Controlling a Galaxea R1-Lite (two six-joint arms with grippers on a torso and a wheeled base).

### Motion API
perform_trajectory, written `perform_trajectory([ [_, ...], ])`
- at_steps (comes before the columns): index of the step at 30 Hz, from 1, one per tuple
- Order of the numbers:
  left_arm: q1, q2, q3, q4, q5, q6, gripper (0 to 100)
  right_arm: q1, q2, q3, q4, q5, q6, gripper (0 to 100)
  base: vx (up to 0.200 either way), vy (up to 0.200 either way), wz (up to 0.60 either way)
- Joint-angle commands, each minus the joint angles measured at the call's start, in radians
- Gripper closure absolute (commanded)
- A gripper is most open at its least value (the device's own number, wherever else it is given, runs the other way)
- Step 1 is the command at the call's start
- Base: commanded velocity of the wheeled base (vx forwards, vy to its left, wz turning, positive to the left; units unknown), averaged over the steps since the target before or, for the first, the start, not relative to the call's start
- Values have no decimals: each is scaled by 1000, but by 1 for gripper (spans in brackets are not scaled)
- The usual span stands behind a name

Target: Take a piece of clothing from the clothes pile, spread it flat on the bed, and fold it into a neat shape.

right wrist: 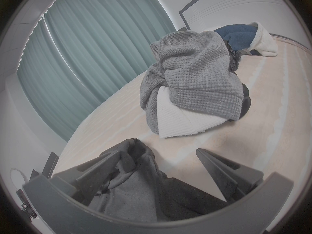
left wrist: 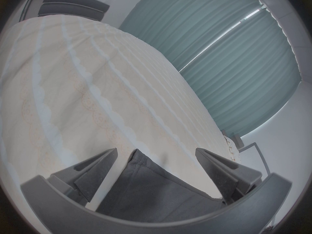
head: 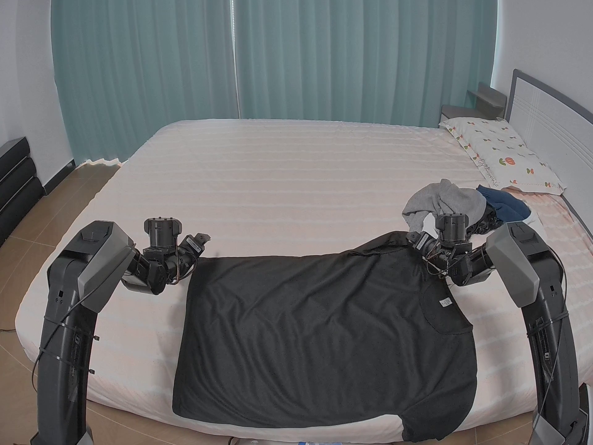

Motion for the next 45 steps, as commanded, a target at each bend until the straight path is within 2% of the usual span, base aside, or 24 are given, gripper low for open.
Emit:
perform_trajectory([
  [1,-10,32,-24,1,5,11,0,3,9,1,-1,-1,-1,0,0,0,0],
  [5,-12,32,-26,-1,10,11,0,3,9,1,-1,-1,0,0,0,0,0],
  [6,-13,32,-26,-1,10,11,100,3,9,1,-1,-1,0,0,0,0,0],
  [14,-13,35,-27,-5,28,11,100,8,11,1,-1,-1,-1,0,0,0,0],
  [15,-13,35,-29,-10,34,11,100,8,11,1,-1,-1,0,100,0,0,0],
  [24,-12,43,-52,-15,77,6,100,5,2,4,-4,-1,5,100,0,0,0],
  [32,-10,43,-53,-24,83,6,100,-3,-1,4,-70,-1,8,100,0,0,0],
  [37,-6,49,-53,-128,99,1,100,-5,5,-7,-144,-10,8,100,0,0,0],
  [40,-2,72,-70,-231,140,1,100,-8,9,-18,-185,-16,8,100,0,0,0],
  [45,7,83,-87,-252,172,1,100,-18,39,-88,-211,-47,6,100,0,0,0],
])
